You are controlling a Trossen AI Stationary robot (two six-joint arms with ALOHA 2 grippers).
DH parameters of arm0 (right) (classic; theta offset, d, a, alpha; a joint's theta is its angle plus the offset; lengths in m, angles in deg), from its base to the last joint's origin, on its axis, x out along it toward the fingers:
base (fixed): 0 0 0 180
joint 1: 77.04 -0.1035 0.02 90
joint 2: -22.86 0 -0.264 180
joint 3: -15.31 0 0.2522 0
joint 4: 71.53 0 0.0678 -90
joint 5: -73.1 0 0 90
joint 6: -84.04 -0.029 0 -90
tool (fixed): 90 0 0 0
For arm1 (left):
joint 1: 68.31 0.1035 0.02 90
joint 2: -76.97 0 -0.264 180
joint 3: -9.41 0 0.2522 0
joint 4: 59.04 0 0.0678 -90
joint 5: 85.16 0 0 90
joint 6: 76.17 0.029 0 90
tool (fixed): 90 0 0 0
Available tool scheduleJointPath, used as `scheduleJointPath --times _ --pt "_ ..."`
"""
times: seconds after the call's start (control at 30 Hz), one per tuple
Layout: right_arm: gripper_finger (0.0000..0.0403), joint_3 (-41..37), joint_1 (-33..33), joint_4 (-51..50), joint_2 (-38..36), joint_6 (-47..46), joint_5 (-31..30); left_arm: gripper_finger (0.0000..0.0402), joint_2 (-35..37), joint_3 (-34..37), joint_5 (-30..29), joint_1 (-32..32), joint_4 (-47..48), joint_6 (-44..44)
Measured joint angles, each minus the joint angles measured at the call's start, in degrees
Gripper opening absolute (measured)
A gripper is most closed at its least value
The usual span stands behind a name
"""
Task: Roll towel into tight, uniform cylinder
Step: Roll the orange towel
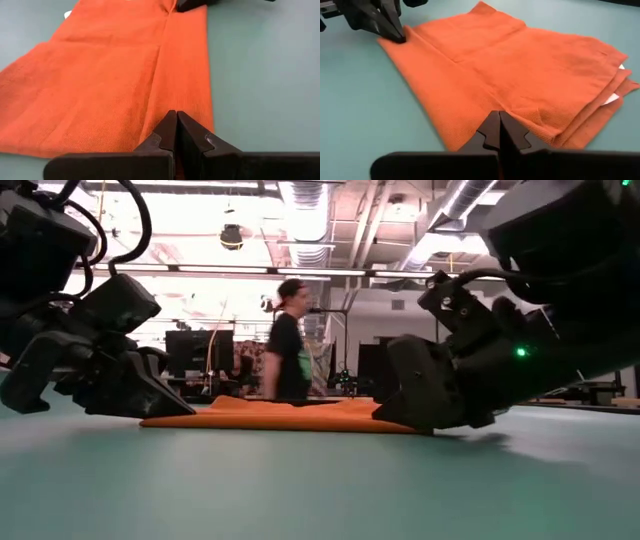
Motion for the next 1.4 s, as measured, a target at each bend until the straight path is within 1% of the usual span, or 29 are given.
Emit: scheduleJointPath --times 0.1,0.23,0.33,0.43,0.53,0.6,0.67,0.73,0.83,0.93,1.07,1.17,1.27,1.33,1.4 --pt "0.0017 -0.07 -1.38 0.15 -0.36 1.77 -1.67 0.0000 0.00 0.00 0.12 0.00 -0.06 0.47" --pt "0.0017 -0.26 -3.10 -0.67 -2.83 6.15 -7.13 0.0000 0.00 0.04 0.23 0.00 -0.05 0.73" --pt "0.0025 -0.15 -3.85 -0.29 -6.38 13.21 -10.65 0.0000 0.00 0.04 0.29 0.00 -0.01 0.75" --pt "0.0047 -0.13 -3.90 -0.68 -10.38 21.86 -11.41 0.0000 0.00 0.04 0.43 0.00 0.13 0.77" --pt "0.0083 -0.05 -3.88 -0.86 -14.69 30.50 -8.18 0.0000 0.00 0.04 0.43 0.00 0.20 1.14" --pt "0.0114 -0.04 -3.55 -1.10 -16.44 34.41 -3.22 0.0000 0.00 0.07 0.43 0.00 0.21 1.17" --pt "0.0148 -0.04 -2.66 -1.07 -16.96 38.16 3.77 0.0000 0.00 0.07 0.44 0.00 0.24 1.17" --pt "0.0180 -0.04 -1.54 -1.00 -16.66 40.14 9.48 0.0000 0.00 0.08 0.44 0.00 0.27 1.17" --pt "0.0210 -0.02 0.28 -1.19 -15.22 40.48 13.51 0.0000 0.00 0.09 0.47 0.00 0.33 1.17" --pt "0.0225 -0.02 1.90 -1.66 -13.36 42.03 14.99 0.0000 0.00 0.09 0.47 0.00 0.37 1.00" --pt "0.0230 0.00 3.23 -4.94 -11.60 43.35 15.01 0.0000 0.00 0.09 0.49 0.00 0.38 0.91" --pt "0.0230 -0.01 4.02 -11.28 -10.95 40.35 15.32 0.0000 0.00 0.09 0.48 0.00 0.43 0.89" --pt "0.0230 0.15 4.43 -16.49 -11.13 35.14 15.77 0.0000 0.00 0.09 0.44 0.00 0.46 0.90" --pt "0.0230 0.31 4.49 -19.00 -11.20 32.49 16.00 0.0000 0.00 0.09 0.43 0.00 0.46 0.89" --pt "0.0230 0.30 4.53 -19.85 -10.84 31.73 16.55 0.0000 0.00 0.09 0.43 0.00 0.46 0.89"
